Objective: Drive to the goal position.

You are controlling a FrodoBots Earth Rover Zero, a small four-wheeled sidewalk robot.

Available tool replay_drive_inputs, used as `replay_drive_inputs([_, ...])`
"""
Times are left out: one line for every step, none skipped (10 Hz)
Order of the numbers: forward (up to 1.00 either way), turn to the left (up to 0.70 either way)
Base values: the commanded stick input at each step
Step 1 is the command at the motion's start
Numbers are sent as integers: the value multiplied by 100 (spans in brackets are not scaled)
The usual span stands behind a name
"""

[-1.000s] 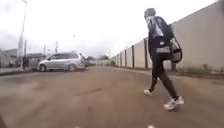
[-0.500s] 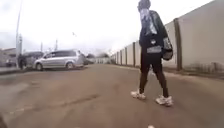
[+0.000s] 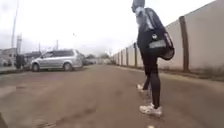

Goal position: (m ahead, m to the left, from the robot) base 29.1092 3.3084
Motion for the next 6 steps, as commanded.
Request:
replay_drive_inputs([100, 21])
replay_drive_inputs([100, 27])
replay_drive_inputs([100, 27])
replay_drive_inputs([100, 27])
replay_drive_inputs([100, 12])
replay_drive_inputs([100, 0])
